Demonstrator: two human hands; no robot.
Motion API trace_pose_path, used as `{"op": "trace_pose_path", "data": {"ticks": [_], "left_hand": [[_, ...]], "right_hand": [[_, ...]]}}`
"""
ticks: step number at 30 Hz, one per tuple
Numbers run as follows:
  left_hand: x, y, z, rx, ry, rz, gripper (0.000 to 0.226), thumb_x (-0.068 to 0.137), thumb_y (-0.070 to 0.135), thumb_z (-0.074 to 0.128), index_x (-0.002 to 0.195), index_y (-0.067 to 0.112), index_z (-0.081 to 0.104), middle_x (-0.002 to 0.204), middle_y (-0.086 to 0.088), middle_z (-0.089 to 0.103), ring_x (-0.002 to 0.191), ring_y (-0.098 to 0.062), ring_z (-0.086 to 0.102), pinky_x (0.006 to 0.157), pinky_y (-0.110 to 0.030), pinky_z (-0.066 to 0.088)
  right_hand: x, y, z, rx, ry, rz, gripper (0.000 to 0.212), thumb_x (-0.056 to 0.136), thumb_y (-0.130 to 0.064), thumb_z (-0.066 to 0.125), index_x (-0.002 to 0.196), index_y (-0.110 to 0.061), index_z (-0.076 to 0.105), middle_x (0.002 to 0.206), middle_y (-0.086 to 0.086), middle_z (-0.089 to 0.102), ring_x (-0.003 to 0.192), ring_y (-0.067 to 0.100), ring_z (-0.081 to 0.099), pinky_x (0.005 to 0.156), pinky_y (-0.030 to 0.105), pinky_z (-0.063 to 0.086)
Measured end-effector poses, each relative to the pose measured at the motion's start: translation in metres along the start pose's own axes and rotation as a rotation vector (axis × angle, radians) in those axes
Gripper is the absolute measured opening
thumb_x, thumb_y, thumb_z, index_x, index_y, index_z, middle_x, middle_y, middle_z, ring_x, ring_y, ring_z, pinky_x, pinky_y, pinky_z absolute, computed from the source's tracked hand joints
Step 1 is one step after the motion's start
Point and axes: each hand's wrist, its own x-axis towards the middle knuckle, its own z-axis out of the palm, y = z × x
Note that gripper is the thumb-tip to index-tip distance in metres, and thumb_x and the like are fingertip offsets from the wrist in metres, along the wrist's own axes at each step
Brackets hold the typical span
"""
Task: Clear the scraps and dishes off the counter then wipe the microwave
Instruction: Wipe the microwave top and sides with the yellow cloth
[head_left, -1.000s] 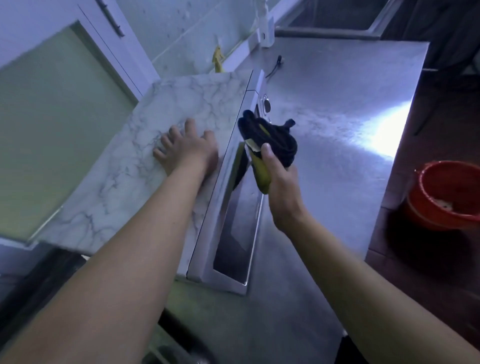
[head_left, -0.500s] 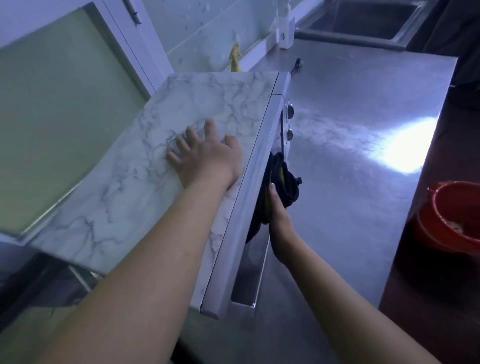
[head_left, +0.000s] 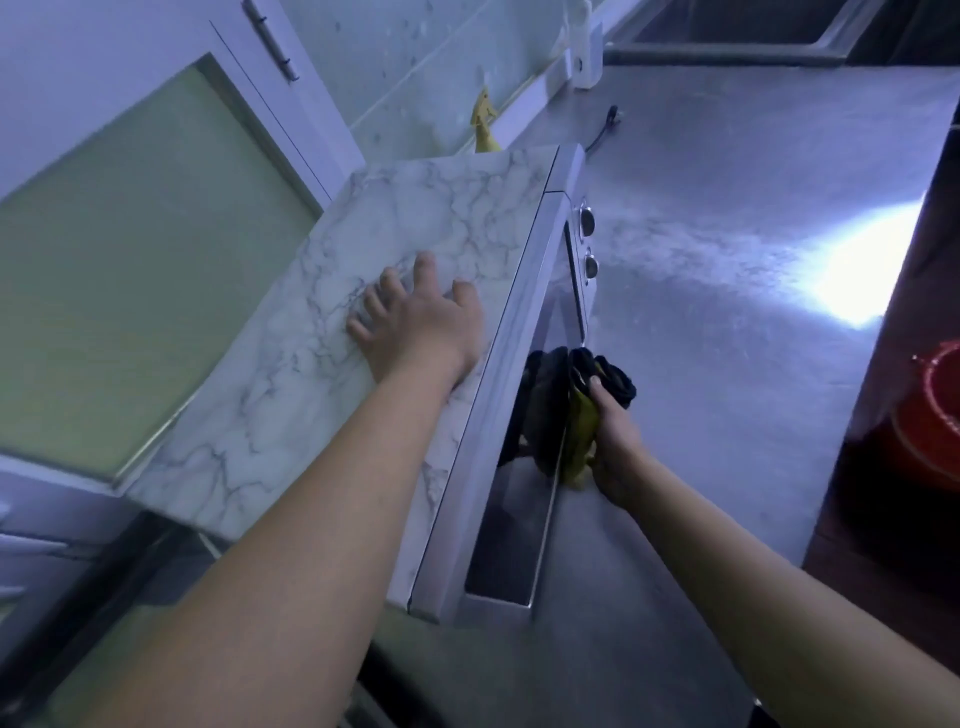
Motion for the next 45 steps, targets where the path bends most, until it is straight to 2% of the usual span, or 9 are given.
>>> {"op": "trace_pose_path", "data": {"ticks": [6, 10, 15, 19, 26, 31, 35, 40, 45], "left_hand": [[-0.001, 0.001, -0.004, -0.005, 0.0, -0.001, 0.055, 0.095, 0.051, 0.026, 0.148, 0.036, 0.031, 0.157, -0.007, 0.027, 0.144, -0.029, 0.021, 0.115, -0.051, 0.012], [0.002, 0.002, -0.005, -0.019, -0.022, -0.013, 0.052, 0.095, 0.049, 0.03, 0.146, 0.037, 0.034, 0.154, -0.006, 0.03, 0.142, -0.027, 0.024, 0.114, -0.049, 0.014], [0.005, 0.001, 0.004, 0.018, 0.016, -0.006, 0.054, 0.096, 0.05, 0.025, 0.148, 0.037, 0.03, 0.156, -0.006, 0.028, 0.144, -0.027, 0.021, 0.115, -0.049, 0.011], [0.006, 0.0, 0.006, 0.012, 0.033, -0.005, 0.053, 0.095, 0.049, 0.025, 0.146, 0.038, 0.032, 0.155, -0.004, 0.028, 0.144, -0.026, 0.021, 0.114, -0.049, 0.011], [0.006, -0.001, 0.007, 0.001, 0.043, 0.0, 0.052, 0.094, 0.051, 0.026, 0.145, 0.039, 0.032, 0.156, -0.003, 0.028, 0.144, -0.025, 0.021, 0.115, -0.048, 0.01], [0.003, -0.001, 0.003, -0.013, 0.04, -0.014, 0.051, 0.094, 0.051, 0.028, 0.144, 0.042, 0.033, 0.156, -0.001, 0.029, 0.144, -0.025, 0.022, 0.116, -0.048, 0.011], [0.002, -0.002, 0.001, -0.033, 0.038, -0.01, 0.05, 0.094, 0.051, 0.031, 0.143, 0.042, 0.035, 0.156, 0.0, 0.03, 0.143, -0.024, 0.023, 0.117, -0.048, 0.011], [-0.001, -0.002, 0.0, -0.059, 0.028, -0.026, 0.05, 0.095, 0.051, 0.034, 0.144, 0.043, 0.036, 0.157, 0.002, 0.028, 0.147, -0.023, 0.019, 0.119, -0.047, 0.009], [-0.002, 0.0, -0.002, -0.074, 0.029, -0.038, 0.051, 0.096, 0.051, 0.036, 0.147, 0.043, 0.035, 0.16, 0.002, 0.027, 0.149, -0.021, 0.016, 0.12, -0.047, 0.007]], "right_hand": [[-0.091, -0.018, 0.033, -0.144, -0.089, -0.555, 0.022, 0.091, -0.049, 0.056, 0.106, -0.059, 0.068, 0.117, -0.026, 0.069, 0.119, -0.002, 0.06, 0.103, 0.02, 0.047], [-0.114, 0.015, 0.057, -0.324, -0.223, -0.647, 0.057, 0.092, -0.044, 0.058, 0.145, -0.026, 0.047, 0.141, -0.009, 0.057, 0.135, 0.005, 0.048, 0.116, 0.03, 0.035], [-0.088, 0.031, 0.05, -0.249, -0.143, -0.436, 0.053, 0.089, -0.055, 0.061, 0.137, -0.039, 0.046, 0.142, -0.016, 0.051, 0.138, 0.004, 0.041, 0.122, 0.04, 0.027], [-0.048, 0.043, 0.035, -0.242, -0.053, -0.24, 0.083, 0.081, -0.063, 0.051, 0.153, -0.026, 0.037, 0.154, -0.003, 0.043, 0.145, 0.015, 0.035, 0.124, 0.041, 0.023], [0.012, 0.066, 0.001, -0.123, 0.001, -0.003, 0.07, 0.096, -0.051, 0.056, 0.153, -0.016, 0.038, 0.15, -0.002, 0.049, 0.135, 0.012, 0.048, 0.114, 0.027, 0.035], [0.018, 0.05, -0.016, -0.165, -0.062, 0.059, 0.067, 0.096, -0.056, 0.055, 0.152, -0.022, 0.04, 0.149, -0.003, 0.05, 0.134, 0.016, 0.049, 0.117, 0.035, 0.034], [-0.022, 0.017, -0.017, -0.174, -0.036, -0.233, 0.034, 0.102, -0.042, 0.051, 0.136, -0.035, 0.053, 0.135, -0.018, 0.059, 0.13, 0.005, 0.051, 0.108, 0.027, 0.035], [-0.103, 0.006, 0.011, -0.237, -0.242, -0.703, 0.051, 0.098, -0.037, 0.053, 0.145, -0.016, 0.049, 0.143, -0.004, 0.057, 0.137, 0.014, 0.048, 0.113, 0.03, 0.036], [-0.11, 0.045, 0.03, -0.947, -0.248, -0.834, 0.076, 0.1, -0.064, 0.017, 0.154, -0.015, 0.034, 0.167, 0.013, 0.011, 0.155, 0.032, -0.003, 0.122, 0.057, 0.005]]}}
